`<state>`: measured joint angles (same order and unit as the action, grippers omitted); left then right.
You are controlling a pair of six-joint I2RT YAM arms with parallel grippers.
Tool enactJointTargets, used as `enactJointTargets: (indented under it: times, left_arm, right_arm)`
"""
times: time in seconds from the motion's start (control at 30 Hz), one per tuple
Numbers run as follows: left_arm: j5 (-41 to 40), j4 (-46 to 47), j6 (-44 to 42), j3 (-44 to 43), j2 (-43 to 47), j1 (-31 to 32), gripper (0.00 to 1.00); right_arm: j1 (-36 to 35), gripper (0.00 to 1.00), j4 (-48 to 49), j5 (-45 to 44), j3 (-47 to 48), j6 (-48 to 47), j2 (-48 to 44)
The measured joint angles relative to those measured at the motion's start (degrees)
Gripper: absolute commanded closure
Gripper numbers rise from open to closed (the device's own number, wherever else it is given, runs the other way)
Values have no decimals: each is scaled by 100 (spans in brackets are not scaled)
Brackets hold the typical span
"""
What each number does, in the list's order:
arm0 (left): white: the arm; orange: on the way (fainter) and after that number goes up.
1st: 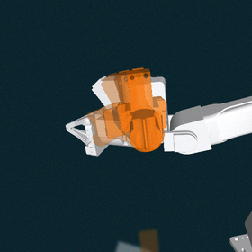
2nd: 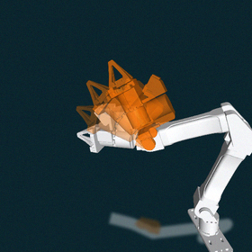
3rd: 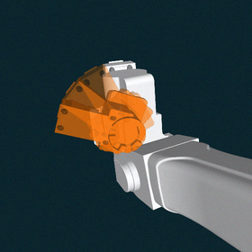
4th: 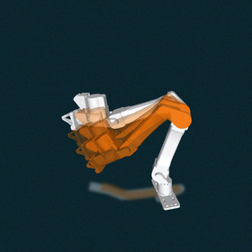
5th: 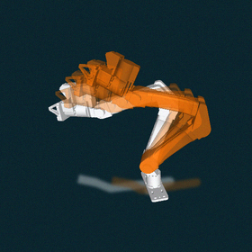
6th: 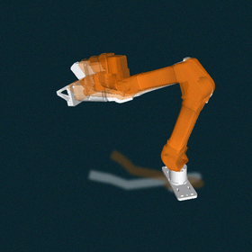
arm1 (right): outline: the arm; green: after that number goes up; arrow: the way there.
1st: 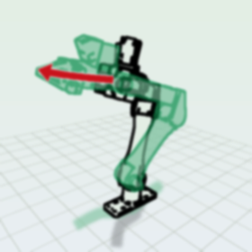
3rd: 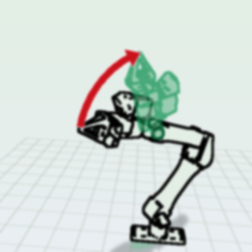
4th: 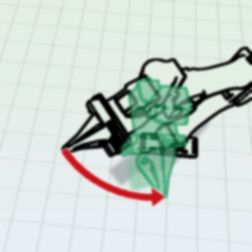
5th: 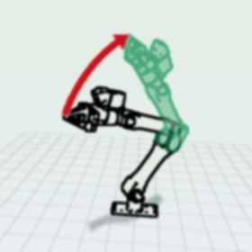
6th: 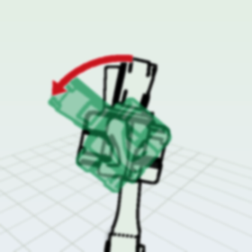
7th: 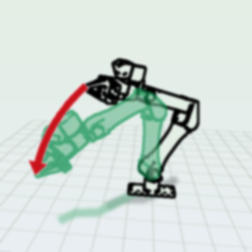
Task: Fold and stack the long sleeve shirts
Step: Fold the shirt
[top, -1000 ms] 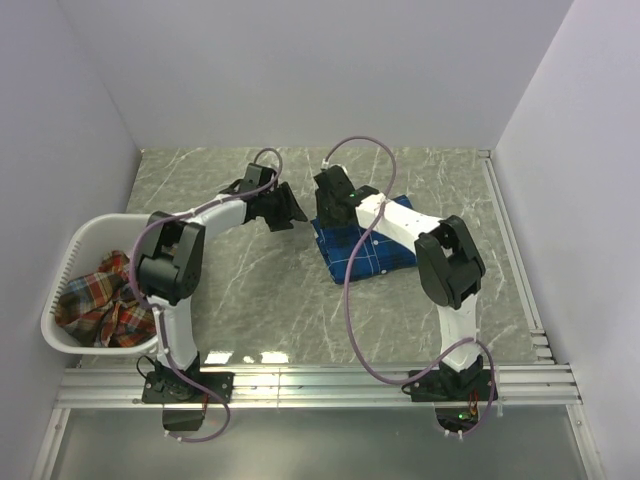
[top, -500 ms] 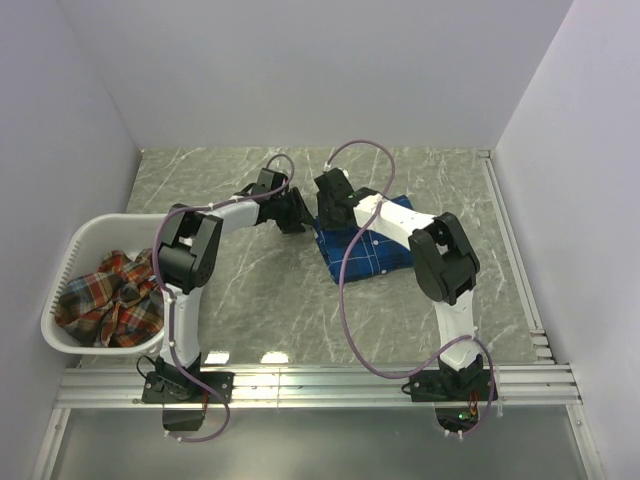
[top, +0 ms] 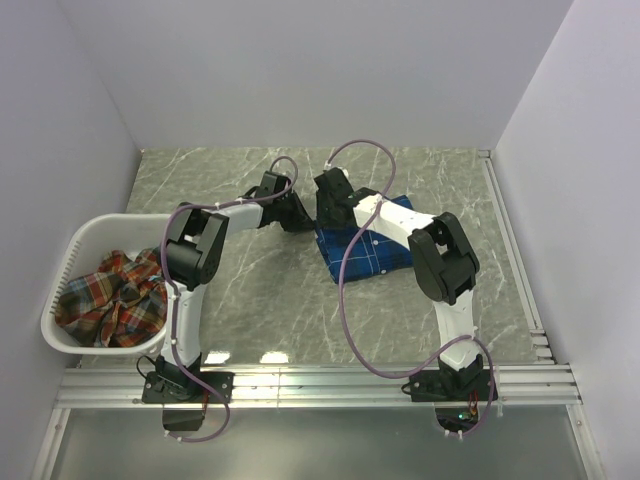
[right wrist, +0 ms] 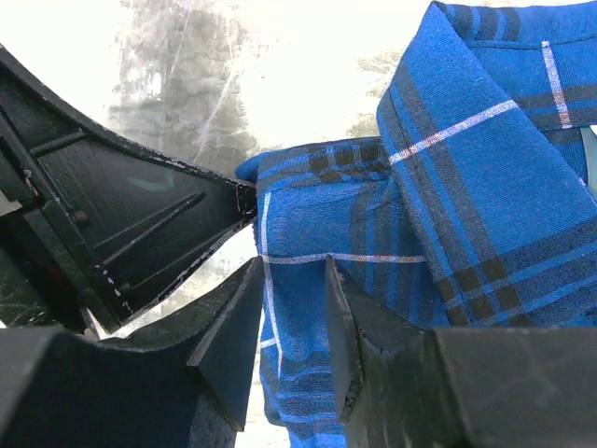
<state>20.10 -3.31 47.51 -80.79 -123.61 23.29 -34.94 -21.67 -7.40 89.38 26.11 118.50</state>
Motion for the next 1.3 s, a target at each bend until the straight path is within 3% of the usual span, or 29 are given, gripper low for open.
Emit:
enactJointTargets:
  times: [0.07,0.33,0.43,0.47,0.57,1.3]
  left_arm:
    - [15,50,0,22,-2,0,100]
    - [63,232,0,94,-2,4,100]
    - [66,295,0,125,-2,4,99]
    - [68,308,0,127,-2,4,99]
    - [68,315,0,131,-2,4,100]
    - [72,354,-2,144,-2,4,99]
  right_arm:
    - [0,60,-7,-2,22,0,13]
    - [0,61,31,-9,122,0,234]
    - [0,71,15,-70,223,-4,409]
    - [0,82,17,-92,234,-20,448]
    - [0,100,9,-122,234,-37,466]
    - [-197,100,579,190,-175,-350,-103]
